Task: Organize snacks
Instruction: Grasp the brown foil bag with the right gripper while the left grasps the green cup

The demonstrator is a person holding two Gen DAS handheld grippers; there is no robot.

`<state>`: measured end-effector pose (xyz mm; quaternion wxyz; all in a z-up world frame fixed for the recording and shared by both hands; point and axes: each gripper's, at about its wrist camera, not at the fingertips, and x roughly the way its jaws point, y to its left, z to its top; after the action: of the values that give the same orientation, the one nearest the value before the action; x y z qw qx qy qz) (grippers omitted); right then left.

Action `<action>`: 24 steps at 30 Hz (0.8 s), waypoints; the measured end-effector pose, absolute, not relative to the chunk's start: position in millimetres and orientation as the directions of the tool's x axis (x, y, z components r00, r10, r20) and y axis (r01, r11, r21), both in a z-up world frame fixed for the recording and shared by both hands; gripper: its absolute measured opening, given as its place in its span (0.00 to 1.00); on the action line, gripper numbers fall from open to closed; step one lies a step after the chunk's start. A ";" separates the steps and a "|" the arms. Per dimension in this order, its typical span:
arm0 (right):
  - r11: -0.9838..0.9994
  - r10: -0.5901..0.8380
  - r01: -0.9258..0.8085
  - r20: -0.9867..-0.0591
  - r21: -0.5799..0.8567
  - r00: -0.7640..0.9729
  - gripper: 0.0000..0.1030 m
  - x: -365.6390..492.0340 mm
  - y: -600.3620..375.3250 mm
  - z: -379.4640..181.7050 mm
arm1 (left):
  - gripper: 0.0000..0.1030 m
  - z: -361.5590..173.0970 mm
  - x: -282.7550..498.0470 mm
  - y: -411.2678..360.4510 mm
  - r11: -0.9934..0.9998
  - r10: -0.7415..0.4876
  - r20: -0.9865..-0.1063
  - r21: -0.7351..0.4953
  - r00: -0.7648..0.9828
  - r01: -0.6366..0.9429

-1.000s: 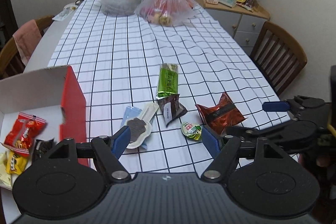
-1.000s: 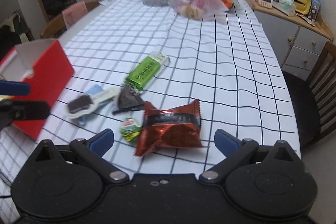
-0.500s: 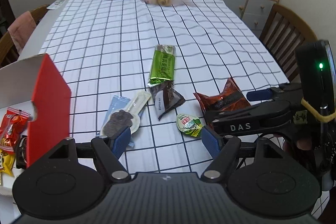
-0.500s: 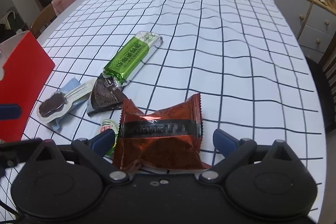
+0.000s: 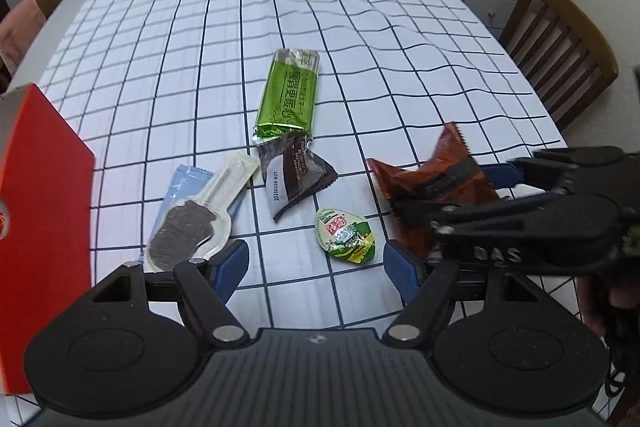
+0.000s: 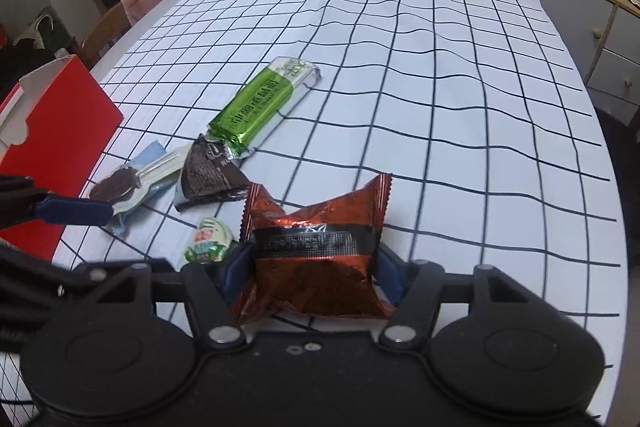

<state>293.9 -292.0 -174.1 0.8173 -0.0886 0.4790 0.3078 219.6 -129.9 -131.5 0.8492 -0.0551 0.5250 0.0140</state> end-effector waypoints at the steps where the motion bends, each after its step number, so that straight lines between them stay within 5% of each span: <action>1: 0.800 0.416 -0.581 -0.837 0.151 0.355 0.58 295.2 -296.1 -173.8 | 0.72 -133.2 222.7 -129.5 0.992 -0.036 -0.897 -0.084 0.440 -0.090; 15: 0.851 0.408 -0.491 -0.823 0.185 0.396 0.57 295.5 -344.5 -161.7 | 0.70 -156.7 261.3 -142.3 0.974 -0.051 -0.933 -0.125 0.356 -0.187; 24: 0.853 0.410 -0.486 -0.818 0.188 0.403 0.57 292.8 -347.9 -159.4 | 0.35 -168.6 265.8 -146.8 0.980 -0.026 -0.948 -0.087 0.316 -0.181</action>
<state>292.8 -347.9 -159.4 0.8365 -0.0400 0.4765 0.2678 265.8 -146.8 -168.6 0.8063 -0.0889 0.5828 0.0480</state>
